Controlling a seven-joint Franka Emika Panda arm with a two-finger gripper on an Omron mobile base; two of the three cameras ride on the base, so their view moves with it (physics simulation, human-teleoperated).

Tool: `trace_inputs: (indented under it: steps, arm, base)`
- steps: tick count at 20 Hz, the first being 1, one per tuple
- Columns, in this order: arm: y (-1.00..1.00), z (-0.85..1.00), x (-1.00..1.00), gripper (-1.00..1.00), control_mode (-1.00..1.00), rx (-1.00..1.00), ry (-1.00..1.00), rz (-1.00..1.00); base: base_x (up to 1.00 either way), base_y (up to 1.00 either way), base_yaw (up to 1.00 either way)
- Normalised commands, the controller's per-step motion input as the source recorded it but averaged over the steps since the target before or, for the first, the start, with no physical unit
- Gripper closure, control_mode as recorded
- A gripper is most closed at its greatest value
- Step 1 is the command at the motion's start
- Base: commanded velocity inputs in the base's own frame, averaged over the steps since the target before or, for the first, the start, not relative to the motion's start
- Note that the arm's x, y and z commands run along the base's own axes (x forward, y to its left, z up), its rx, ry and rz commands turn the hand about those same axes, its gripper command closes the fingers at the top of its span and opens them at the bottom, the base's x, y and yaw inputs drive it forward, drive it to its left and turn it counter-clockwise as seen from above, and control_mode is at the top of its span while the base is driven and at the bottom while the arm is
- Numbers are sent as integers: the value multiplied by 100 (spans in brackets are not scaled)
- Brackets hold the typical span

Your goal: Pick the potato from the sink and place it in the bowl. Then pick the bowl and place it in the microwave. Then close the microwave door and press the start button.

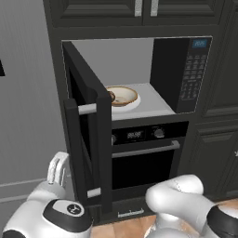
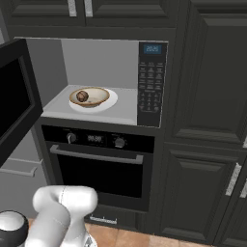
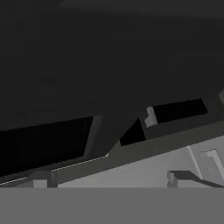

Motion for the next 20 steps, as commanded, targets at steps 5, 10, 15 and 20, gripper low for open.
trace_inputs:
  steps: [5, 10, 15, 20]
  arm:
    - [-94, 14, 2, -100, -100, 3, -3, 8]
    - [-100, 18, 0, -100, -100, 9, 0, 3]
    - [-100, 35, 12, -100, -100, 10, 0, 2]
    - [-100, 49, 42, -100, -100, 12, 0, 0]
  base:
    - [0, 0, 0]
    - [0, 0, 0]
    - [0, 0, 0]
    - [0, 0, 0]
